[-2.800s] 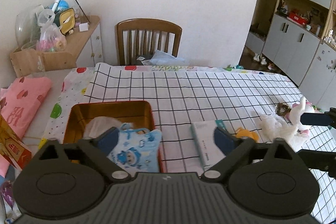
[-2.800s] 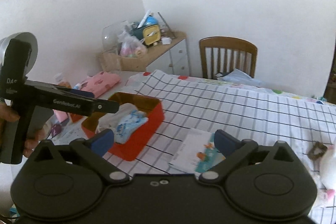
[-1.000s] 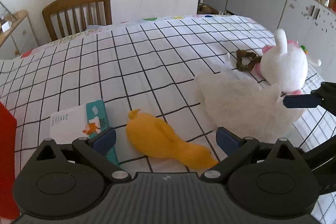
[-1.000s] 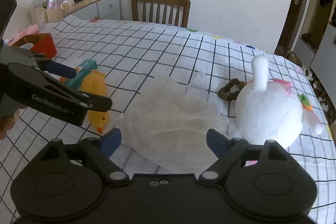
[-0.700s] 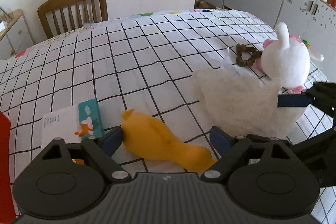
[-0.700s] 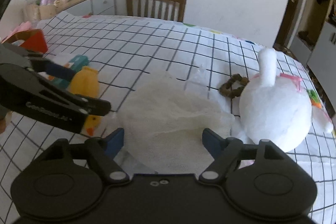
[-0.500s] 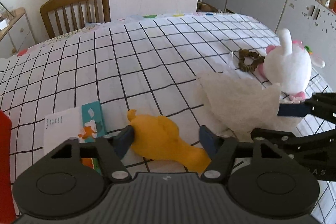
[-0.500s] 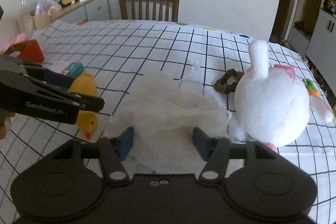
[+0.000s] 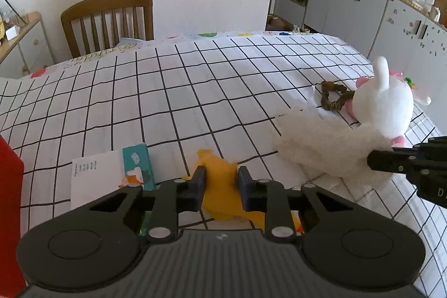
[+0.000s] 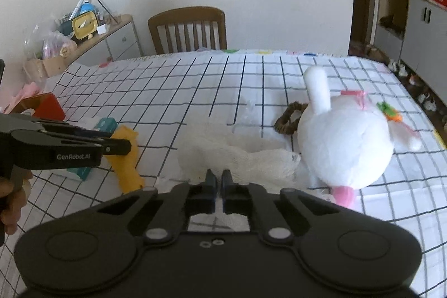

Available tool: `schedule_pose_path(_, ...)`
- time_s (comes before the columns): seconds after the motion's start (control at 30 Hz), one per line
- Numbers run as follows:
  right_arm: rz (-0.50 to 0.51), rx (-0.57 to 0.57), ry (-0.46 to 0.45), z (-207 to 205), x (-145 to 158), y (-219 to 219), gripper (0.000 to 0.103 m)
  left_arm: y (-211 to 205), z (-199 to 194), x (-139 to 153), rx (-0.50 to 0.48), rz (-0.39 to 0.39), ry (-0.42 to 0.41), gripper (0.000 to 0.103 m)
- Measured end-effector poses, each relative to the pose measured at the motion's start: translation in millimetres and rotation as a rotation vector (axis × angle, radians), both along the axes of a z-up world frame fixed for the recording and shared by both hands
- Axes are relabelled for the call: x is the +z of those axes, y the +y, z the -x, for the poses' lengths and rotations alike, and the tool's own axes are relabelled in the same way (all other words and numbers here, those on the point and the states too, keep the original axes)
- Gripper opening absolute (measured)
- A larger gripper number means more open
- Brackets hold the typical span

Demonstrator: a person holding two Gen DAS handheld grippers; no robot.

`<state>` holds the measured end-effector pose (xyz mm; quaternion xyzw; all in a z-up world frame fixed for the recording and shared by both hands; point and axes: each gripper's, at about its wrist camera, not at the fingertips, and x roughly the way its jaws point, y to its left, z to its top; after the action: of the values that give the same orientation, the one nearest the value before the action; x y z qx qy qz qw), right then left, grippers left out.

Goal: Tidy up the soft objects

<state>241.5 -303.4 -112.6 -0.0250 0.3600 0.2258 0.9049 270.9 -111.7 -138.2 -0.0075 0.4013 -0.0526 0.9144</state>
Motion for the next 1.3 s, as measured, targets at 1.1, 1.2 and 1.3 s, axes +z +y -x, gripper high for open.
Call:
schedule_pose_path(1.1, -0.083, -0.027, -0.108, 71.1, 68.3, -34.3, 0.003, 17.4, 35.6, 27.8, 0.008, 0.091, 0.032, 0.010)
schedule_pose_path(1.2, -0.084, -0.027, -0.115, 73.6, 72.3, -39.6, 0.003, 15.3, 36.1, 28.3, 0.017, 0.083, 0.034, 0.011)
schedule_pose_path(1.3, -0.083, -0.026, -0.127, 76.8, 76.8, -43.6, 0.003, 13.4, 34.6, 27.7, 0.027, 0.074, 0.040, 0.012)
